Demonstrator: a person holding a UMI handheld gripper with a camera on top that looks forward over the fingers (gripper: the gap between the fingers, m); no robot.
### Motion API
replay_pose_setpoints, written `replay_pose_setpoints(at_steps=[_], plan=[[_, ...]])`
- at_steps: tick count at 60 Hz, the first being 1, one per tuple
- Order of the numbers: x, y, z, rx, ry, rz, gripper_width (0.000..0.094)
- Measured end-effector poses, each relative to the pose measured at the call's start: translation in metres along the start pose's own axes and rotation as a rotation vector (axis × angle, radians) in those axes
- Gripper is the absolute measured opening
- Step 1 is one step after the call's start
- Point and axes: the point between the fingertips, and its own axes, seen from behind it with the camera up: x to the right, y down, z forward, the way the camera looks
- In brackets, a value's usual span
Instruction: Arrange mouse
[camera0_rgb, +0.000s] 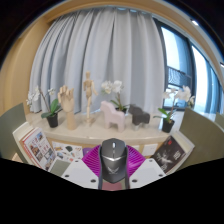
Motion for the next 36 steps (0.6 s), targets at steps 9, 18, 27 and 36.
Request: replay_pose_setpoints(at_steps=[9, 18, 27, 36], plan=[[-0.052, 0.130, 0.056, -0.206, -0.072, 0.021, 0.0300], [-0.076, 0.251, 0.074, -0.389, -0.104, 0.010, 0.0300], [-0.086, 0.308, 0.077, -0.450, -0.116, -0.015, 0.0301], [-0.086, 0.321, 0.080, -0.437, -0.100, -0.041, 0.0342]])
